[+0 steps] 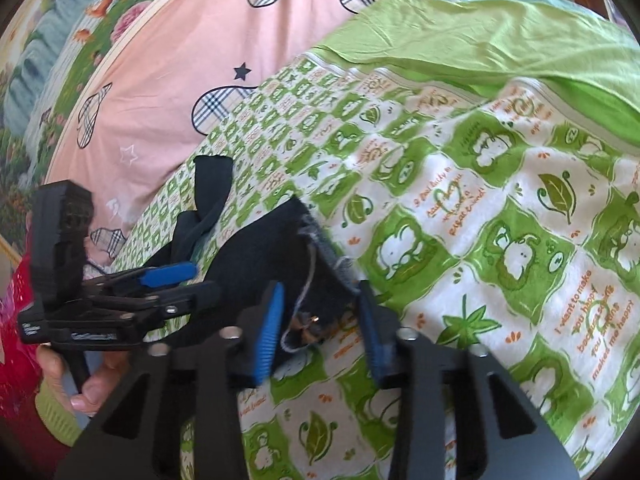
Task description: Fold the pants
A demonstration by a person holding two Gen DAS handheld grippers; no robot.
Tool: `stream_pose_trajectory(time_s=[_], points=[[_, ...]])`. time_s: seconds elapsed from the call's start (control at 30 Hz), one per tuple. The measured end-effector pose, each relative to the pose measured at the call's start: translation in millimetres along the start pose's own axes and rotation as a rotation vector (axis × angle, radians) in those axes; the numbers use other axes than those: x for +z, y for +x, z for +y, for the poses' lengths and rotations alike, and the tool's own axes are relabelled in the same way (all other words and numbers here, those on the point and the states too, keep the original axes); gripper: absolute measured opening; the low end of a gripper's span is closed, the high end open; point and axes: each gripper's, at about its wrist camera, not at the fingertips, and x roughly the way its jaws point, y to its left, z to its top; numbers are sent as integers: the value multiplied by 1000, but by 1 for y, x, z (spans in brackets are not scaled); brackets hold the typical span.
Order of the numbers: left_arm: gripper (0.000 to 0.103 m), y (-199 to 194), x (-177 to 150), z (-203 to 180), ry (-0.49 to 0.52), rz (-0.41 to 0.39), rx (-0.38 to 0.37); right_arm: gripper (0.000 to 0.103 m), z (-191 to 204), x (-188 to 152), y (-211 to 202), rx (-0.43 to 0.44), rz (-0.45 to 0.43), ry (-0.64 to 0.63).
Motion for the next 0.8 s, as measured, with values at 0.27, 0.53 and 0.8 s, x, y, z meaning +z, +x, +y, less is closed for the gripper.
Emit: stream_pose_trajectory(time_s=[0.27,0.53,0.8], points=[[14,12,21,-19,7,1,-117,7,2,2,-12,4,-50,-35],[8,15,22,-41,49,-19,-69,8,-9,4,-18,-58,-19,-23],[25,-30,8,-11,1,-119,-31,46,9,22,-36,-116,-77,-77]])
